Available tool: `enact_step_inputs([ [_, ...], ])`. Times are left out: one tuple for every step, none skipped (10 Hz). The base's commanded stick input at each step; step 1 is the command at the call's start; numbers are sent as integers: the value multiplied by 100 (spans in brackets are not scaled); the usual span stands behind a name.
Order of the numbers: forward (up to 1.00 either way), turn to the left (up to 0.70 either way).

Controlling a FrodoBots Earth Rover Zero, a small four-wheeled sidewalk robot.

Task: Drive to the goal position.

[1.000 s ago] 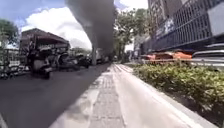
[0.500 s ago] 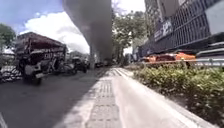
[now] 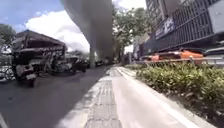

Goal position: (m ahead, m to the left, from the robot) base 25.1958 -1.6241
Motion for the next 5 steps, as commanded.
enact_step_inputs([
  [70,14],
  [70,14],
  [70,8],
  [70,0],
  [70,0],
])
